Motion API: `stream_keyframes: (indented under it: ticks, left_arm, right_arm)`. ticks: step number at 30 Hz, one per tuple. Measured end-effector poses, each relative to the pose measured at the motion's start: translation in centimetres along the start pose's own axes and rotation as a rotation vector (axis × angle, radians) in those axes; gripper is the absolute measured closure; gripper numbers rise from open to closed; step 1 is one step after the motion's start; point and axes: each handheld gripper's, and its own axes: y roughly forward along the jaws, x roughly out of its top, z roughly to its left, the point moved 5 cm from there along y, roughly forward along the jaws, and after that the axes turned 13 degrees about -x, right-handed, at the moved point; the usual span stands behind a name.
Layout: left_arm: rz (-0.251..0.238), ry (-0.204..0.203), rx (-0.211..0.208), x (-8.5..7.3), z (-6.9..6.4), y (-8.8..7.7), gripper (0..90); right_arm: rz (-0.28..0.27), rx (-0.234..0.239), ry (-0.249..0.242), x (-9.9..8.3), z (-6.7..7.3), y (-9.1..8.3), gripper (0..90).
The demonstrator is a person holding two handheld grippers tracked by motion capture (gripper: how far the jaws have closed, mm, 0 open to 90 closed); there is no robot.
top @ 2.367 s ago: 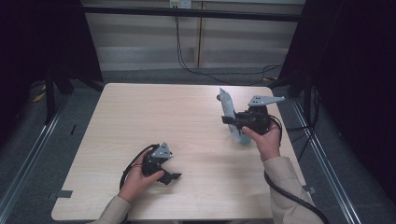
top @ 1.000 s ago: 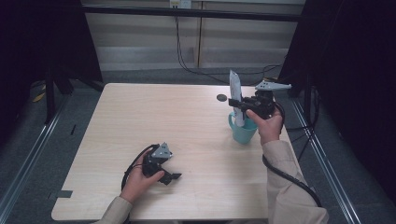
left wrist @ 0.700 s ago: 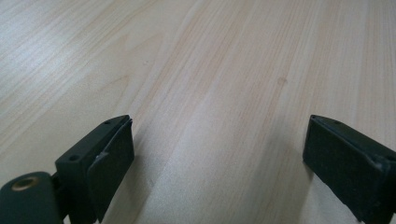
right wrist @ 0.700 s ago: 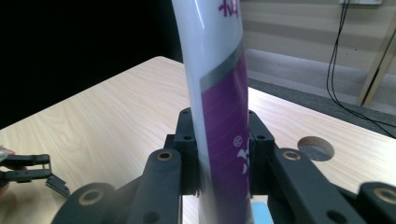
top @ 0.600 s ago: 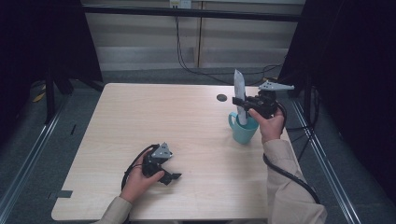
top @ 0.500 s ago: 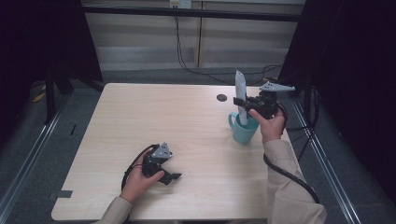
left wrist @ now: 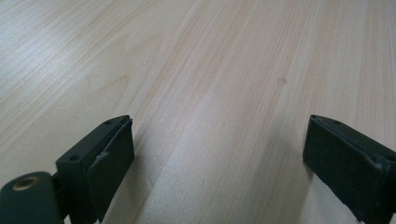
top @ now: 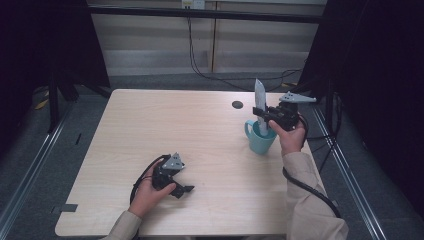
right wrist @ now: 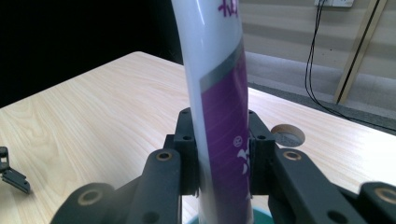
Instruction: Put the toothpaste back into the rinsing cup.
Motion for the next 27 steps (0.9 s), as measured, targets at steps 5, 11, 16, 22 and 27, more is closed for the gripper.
stream_keyframes:
  ticks: [5,11,16,22,27]
  left_arm:
    - [-0.002,0.001,0.0,0.0,0.0,0.0,8.7]
    - [0.001,0.001,0.0,0.0,0.0,0.0,8.7]
    - [-0.001,0.002,0.001,0.0,0.0,0.0,8.7]
    - [0.0,0.002,0.001,0.0,0.0,0.0,8.7]
    - [0.0,0.003,0.001,0.0,0.0,0.0,8.7]
  right_arm:
    - [-0.001,-0.015,-0.01,-0.8,-0.3,0.0,71.4]
    - [0.021,-0.022,-0.008,-1.8,-0.4,0.4,71.0]
    - [0.046,-0.026,-0.026,-2.1,-0.3,0.5,70.4]
    - [0.126,-0.049,-0.078,-3.1,-0.2,0.7,69.5]
    - [0.137,-0.045,-0.07,-3.6,-0.1,0.6,69.5]
